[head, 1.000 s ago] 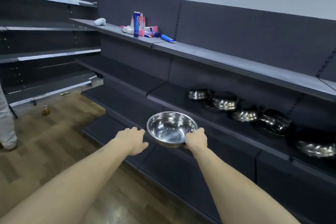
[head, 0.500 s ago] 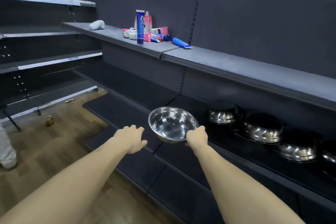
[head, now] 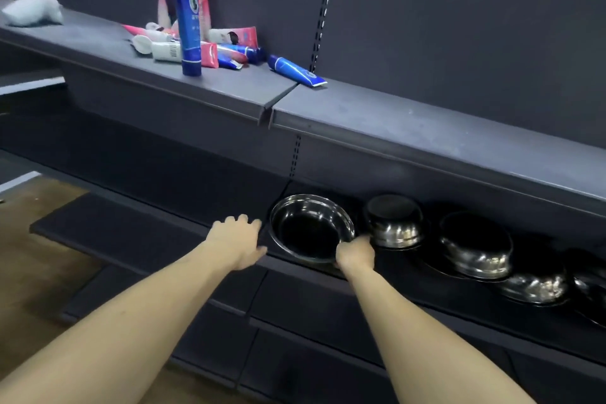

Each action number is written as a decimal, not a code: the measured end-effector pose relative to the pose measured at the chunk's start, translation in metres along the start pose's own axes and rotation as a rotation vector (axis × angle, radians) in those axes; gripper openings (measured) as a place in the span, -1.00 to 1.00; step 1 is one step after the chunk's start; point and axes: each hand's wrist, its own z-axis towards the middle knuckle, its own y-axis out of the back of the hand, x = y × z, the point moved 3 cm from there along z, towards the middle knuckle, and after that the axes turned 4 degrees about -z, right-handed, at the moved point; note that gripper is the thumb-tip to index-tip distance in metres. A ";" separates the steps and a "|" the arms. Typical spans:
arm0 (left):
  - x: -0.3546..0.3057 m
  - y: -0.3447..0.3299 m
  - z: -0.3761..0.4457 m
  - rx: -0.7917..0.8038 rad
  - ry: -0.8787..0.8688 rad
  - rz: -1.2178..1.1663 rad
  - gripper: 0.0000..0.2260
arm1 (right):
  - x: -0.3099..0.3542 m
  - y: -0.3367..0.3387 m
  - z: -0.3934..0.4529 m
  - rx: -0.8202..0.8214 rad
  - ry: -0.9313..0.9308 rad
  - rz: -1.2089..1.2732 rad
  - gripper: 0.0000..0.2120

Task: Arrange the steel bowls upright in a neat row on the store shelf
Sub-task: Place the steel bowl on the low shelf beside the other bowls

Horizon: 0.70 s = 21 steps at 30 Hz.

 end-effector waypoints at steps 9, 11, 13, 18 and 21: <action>0.012 0.004 0.067 0.055 -0.161 0.008 -0.46 | 0.003 -0.010 0.021 -0.111 -0.146 0.007 -0.37; 0.012 0.003 0.075 0.069 -0.190 -0.009 -0.46 | 0.004 -0.011 0.025 -0.123 -0.171 -0.002 -0.38; 0.013 0.001 0.082 0.069 -0.215 -0.032 -0.46 | 0.004 -0.017 0.032 -0.126 -0.183 0.000 -0.35; 0.017 -0.004 0.090 0.101 -0.246 -0.089 -0.48 | -0.012 -0.042 0.054 -0.103 -0.215 0.087 -0.26; 0.017 -0.005 0.097 0.119 -0.269 -0.108 -0.50 | -0.019 -0.043 0.050 -0.100 -0.243 0.113 -0.23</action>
